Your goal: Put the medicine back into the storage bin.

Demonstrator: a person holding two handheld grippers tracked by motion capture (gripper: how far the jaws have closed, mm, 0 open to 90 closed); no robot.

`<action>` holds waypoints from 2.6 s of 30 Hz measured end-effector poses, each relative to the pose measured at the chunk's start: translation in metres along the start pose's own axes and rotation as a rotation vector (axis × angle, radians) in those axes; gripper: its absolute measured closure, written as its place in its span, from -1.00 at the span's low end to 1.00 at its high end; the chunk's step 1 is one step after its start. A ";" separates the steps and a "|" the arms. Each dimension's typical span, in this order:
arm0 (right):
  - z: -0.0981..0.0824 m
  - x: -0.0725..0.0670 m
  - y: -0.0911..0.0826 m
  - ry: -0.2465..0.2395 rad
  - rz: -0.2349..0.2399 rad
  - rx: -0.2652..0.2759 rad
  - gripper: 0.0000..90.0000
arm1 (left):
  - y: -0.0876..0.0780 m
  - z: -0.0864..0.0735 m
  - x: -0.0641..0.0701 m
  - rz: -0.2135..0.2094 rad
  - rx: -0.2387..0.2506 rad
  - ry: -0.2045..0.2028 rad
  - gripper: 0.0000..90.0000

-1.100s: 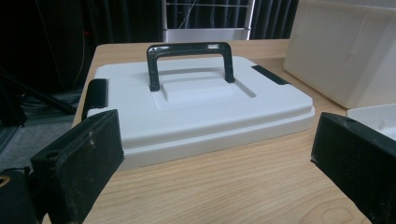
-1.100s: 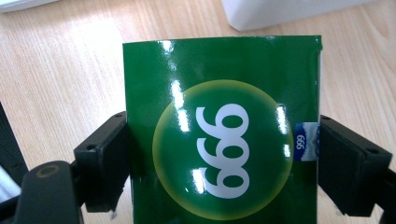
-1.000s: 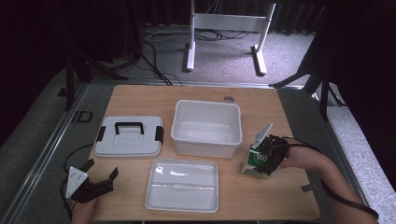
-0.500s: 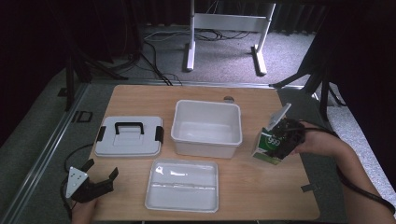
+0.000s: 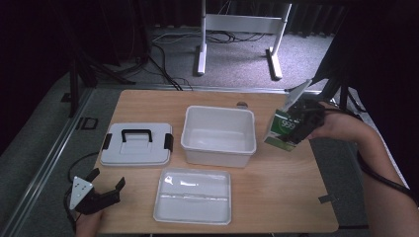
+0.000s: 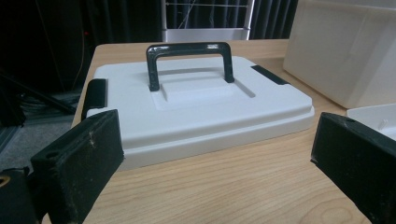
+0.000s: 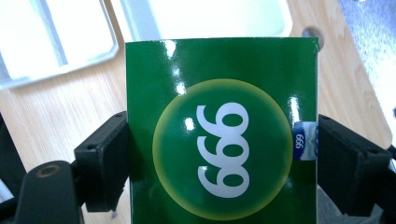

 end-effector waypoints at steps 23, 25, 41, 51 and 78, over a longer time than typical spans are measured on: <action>0.099 -0.011 0.027 -0.142 0.035 0.013 -0.67 | -0.001 0.000 0.001 -0.008 0.008 0.011 -0.95; 0.105 -0.012 0.033 -0.154 0.035 0.004 -0.67 | 0.000 0.000 0.002 -0.007 0.008 0.012 -0.95; 0.136 -0.022 0.096 -0.196 0.074 -0.052 -0.67 | -0.001 0.000 0.001 -0.023 0.011 0.013 -0.95; 0.143 -0.030 0.144 -0.197 0.118 -0.090 -0.67 | -0.001 0.000 0.002 -0.020 0.010 0.017 -0.95; 0.142 -0.028 0.213 -0.160 0.182 -0.137 -0.67 | 0.000 0.000 0.002 -0.022 0.013 0.012 -0.95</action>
Point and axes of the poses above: each handheld gripper's, and its own axes: y roughly forward along the jaws, z roughly out of its top, x roughly to its right, the point moved 1 cm from there along y, roughly forward along the jaws, and after that the axes turned 1 degree about -z, right-handed, at the moved point
